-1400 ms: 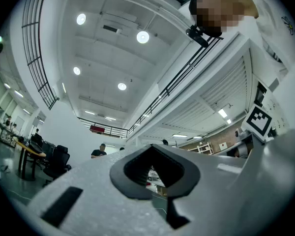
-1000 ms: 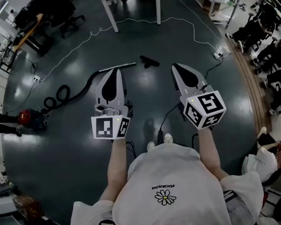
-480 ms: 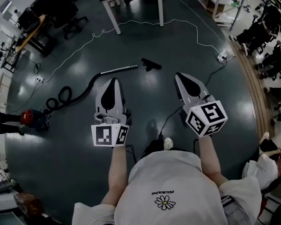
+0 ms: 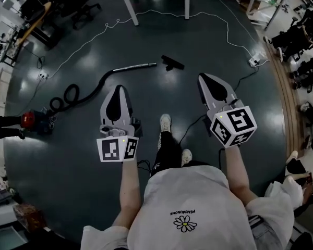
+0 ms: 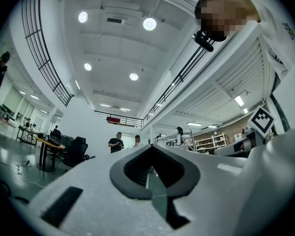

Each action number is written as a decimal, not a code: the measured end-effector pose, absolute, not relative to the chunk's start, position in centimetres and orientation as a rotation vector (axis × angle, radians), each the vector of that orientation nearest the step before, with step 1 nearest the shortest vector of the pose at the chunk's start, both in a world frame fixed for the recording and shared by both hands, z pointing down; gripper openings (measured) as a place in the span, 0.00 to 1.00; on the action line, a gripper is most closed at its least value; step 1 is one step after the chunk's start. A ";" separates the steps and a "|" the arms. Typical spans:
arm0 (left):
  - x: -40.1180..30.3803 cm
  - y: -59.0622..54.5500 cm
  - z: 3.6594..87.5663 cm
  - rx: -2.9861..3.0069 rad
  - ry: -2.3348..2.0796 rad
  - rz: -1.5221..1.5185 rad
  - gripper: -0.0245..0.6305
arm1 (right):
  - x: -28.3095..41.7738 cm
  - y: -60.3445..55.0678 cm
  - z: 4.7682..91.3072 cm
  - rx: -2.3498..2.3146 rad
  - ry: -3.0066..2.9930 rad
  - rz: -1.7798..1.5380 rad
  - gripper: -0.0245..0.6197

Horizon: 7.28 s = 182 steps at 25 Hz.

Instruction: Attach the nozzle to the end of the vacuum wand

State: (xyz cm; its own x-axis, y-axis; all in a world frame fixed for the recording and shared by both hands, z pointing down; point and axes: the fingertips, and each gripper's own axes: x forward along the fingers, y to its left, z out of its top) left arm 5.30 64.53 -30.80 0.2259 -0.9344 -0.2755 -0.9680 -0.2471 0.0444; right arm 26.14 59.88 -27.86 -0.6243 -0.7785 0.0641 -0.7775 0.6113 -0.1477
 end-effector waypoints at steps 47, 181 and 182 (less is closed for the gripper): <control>-14.5 -1.6 48.4 -2.717 0.498 -1.611 0.51 | 6.9 -0.5 46.0 0.377 4.220 1.040 0.36; -3.6 2.4 -30.9 -2.559 1.695 0.213 0.04 | 2.7 3.0 -28.9 -1.424 2.907 -0.247 0.05; -3.7 2.3 -31.0 -2.556 1.698 0.218 0.04 | 2.8 2.9 -28.9 -1.424 2.909 -0.241 0.05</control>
